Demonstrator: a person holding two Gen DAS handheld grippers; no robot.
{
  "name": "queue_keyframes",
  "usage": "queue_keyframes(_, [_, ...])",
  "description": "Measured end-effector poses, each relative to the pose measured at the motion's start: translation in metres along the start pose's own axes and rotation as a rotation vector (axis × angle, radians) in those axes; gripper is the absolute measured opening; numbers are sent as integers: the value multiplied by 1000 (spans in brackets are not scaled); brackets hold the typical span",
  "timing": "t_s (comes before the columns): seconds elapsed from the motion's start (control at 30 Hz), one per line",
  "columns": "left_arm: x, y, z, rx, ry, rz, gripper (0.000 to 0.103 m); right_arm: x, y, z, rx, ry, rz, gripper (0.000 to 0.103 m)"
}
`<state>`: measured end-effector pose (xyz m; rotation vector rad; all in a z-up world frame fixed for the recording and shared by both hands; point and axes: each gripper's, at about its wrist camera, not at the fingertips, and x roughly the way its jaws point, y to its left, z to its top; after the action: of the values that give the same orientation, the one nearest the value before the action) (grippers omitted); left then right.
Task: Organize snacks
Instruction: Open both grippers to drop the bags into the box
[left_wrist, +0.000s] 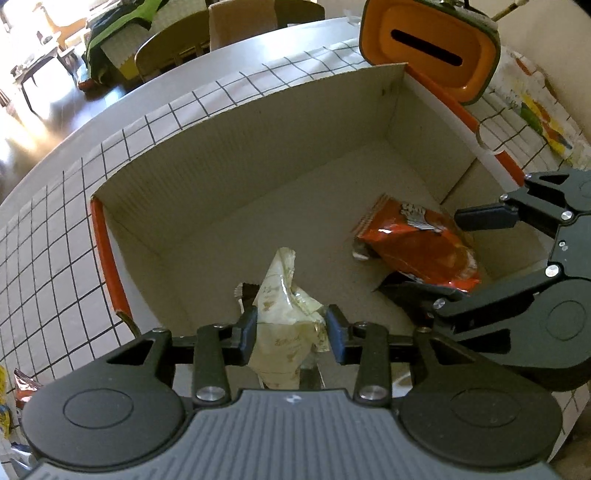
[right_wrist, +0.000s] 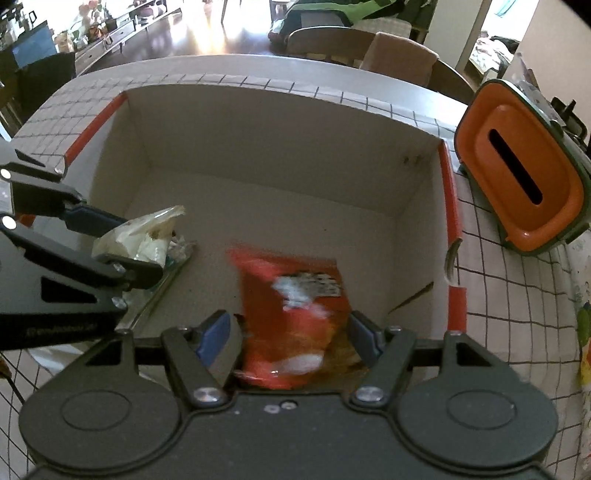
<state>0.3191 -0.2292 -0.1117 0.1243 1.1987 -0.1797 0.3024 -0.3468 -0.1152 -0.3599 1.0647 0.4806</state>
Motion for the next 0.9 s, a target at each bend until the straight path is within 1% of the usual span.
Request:
queue_keyframes(0.1, [-5, 3, -3, 1, -22, -3, 42, -3, -1, -2, 15, -8, 9, 72])
queue_keyframes(0.17, [-10, 5, -5, 3, -37, -8, 43, -7, -3, -3, 27, -19, 13, 77])
queue_keyframes(0.3, [-24, 8, -9, -2, -76, -22, 51, -18, -8, -4, 53, -48, 29, 79])
queue_keyframes(0.43, [-39, 13, -13, -3, -116, -40, 57, -32, -11, -7, 82, -80, 47, 81])
queue_keyframes(0.6, [-57, 16, -21, -5, -163, -54, 62, -50, -12, -10, 119, -135, 54, 86])
queue_keyframes(0.7, [-70, 18, -28, 9, -197, -54, 65, -62, -12, -12, 143, -167, 71, 88])
queue_keyframes(0.77, [-77, 20, -33, 16, -215, -57, 66, -71, -9, -14, 158, -188, 82, 91])
queue_keyframes(0.9, [-90, 28, -43, 18, -243, -65, 69, -85, -4, -16, 184, -227, 107, 93])
